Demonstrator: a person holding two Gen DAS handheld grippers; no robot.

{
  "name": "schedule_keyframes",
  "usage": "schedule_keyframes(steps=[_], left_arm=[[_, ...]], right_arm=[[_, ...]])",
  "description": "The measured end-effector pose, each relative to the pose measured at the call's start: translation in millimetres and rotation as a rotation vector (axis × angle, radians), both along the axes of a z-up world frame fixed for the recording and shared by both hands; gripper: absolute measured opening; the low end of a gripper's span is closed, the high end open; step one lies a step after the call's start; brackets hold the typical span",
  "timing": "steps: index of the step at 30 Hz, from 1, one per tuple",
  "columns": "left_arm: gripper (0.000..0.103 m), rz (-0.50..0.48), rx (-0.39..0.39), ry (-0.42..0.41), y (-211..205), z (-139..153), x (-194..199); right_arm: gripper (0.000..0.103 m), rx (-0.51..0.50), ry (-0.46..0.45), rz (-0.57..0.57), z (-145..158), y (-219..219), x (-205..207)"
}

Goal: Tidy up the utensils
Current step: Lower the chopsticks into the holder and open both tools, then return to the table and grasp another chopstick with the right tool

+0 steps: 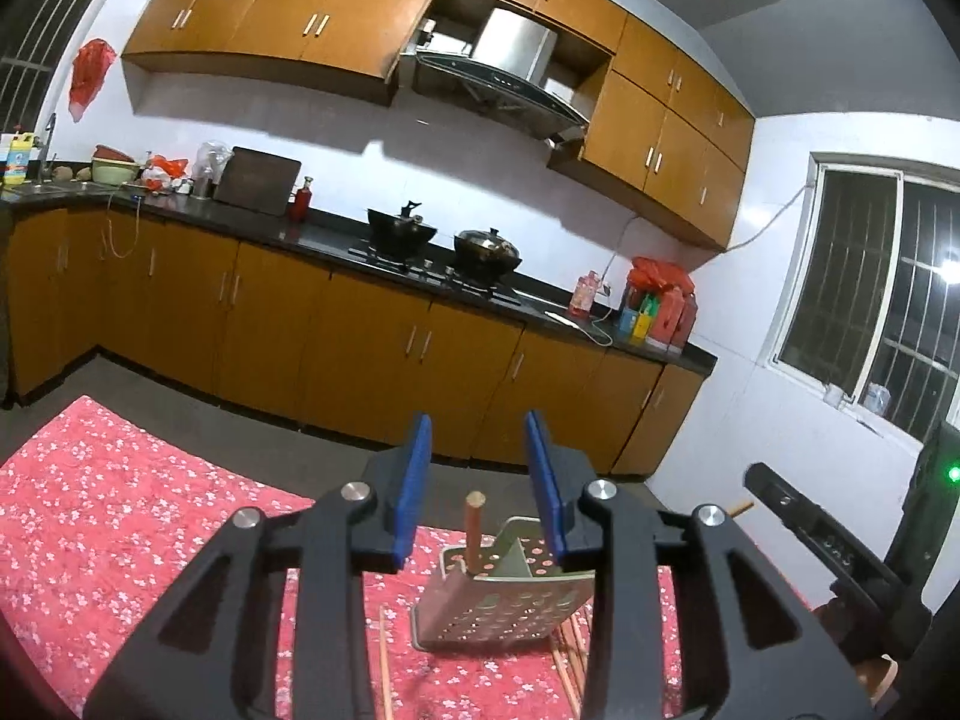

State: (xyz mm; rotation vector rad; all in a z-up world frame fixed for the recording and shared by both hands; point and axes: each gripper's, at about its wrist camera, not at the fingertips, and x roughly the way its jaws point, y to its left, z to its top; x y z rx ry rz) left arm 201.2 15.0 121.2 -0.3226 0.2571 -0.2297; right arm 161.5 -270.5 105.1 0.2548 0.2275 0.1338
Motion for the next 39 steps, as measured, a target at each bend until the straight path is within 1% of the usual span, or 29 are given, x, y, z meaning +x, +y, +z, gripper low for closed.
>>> schedule_keyframes(steps=[4,6,7,9,12,13,14,15,16,18,19,22,24,25,27,28,29,30,31,34,36,39], left_arm=[[0.036,0.038,-0.027,0.002,21.6,-3.3,-16.1],[0.04,0.068,-0.021,0.019,31.3,-9.7,-22.2],[0.041,0.095,-0.005,0.042,37.3,-17.5,-25.2],[0.042,0.136,0.034,0.089,45.3,-32.0,-27.9],[0.042,0.175,0.101,0.223,54.7,-71.3,-22.5],[0.042,0.178,0.118,0.263,57.3,-81.6,-20.4],[0.042,0.18,0.15,0.326,58.6,-99.3,-17.3],[0.042,0.18,0.17,0.365,59.4,-111.8,-16.1],[0.042,0.178,0.197,0.412,59.2,-128.1,-15.4],[0.042,0.17,0.221,0.462,60.1,-149.9,-18.0],[0.042,0.162,0.229,0.49,60.0,-160.9,-19.7],[0.042,0.146,0.232,0.524,60.1,-180.1,-26.8],[0.042,0.134,0.236,0.534,58.7,-184.8,-30.6],[0.042,0.128,0.238,0.533,58.8,-187.2,-33.2],[0.042,0.117,0.239,0.529,57.8,-186.7,-34.6],[0.042,0.105,0.237,0.524,57.2,-186.3,-36.7],[0.042,0.093,0.234,0.521,56.7,-186.3,-38.2],[0.042,0.082,0.231,0.52,52.2,-184.2,-39.9],[0.042,0.072,0.229,0.521,49.3,-180.2,-37.3],[0.041,0.012,0.21,0.528,41.8,-180.2,-37.1],[0.035,-0.023,0.204,0.532,35.6,-181.4,-37.9],[0.029,-0.066,0.199,0.545,25.4,-185.5,-37.7]], right_arm=[[0.046,0.015,-0.009,-0.027,0.0,-13.6,-15.6],[0.047,0.001,0.022,-0.066,-8.2,-22.2,-20.7],[0.047,-0.007,0.047,-0.082,-15.1,-25.5,-21.3],[0.047,-0.018,0.114,-0.106,-32.3,-33.4,-19.0],[0.047,-0.038,0.284,-0.133,-72.6,-41.1,-5.5],[0.045,-0.047,0.36,-0.126,-91.4,-41.3,1.1],[0.042,-0.052,0.418,-0.115,-107.1,-40.3,5.4],[0.035,-0.054,0.472,-0.095,-122.8,-38.3,8.7],[0.029,-0.051,0.503,-0.081,-132.3,-36.8,10.0],[0.024,-0.036,0.572,-0.042,-155.3,-30.8,11.2],[0.024,-0.032,0.587,-0.028,-161.8,-27.5,9.5],[0.024,-0.049,0.596,-0.003,-171.9,-16.4,4.8],[0.023,-0.069,0.601,0.006,-173.8,-9.4,4.2],[0.021,-0.079,0.605,0.008,-174.1,-7.1,4.4],[0.019,-0.109,0.63,0.008,-183.9,-2.1,0.9],[0.014,-0.109,0.63,0.008,-183.9,-2.1,0.9],[0.012,-0.119,0.644,0.005,-187.4,-0.9,1.0],[0.009,-0.121,0.649,0.005,-189.7,-2.6,-0.2],[0.008,-0.151,0.639,-0.018,-189.7,-3.4,-0.9],[0.008,-0.141,0.642,-0.058,-190.5,-11.9,3.3],[0.008,-0.121,0.644,-0.086,-189.3,-20.6,5.0],[0.008,-0.11,0.646,-0.09,-188.3,-25.9,4.7]])
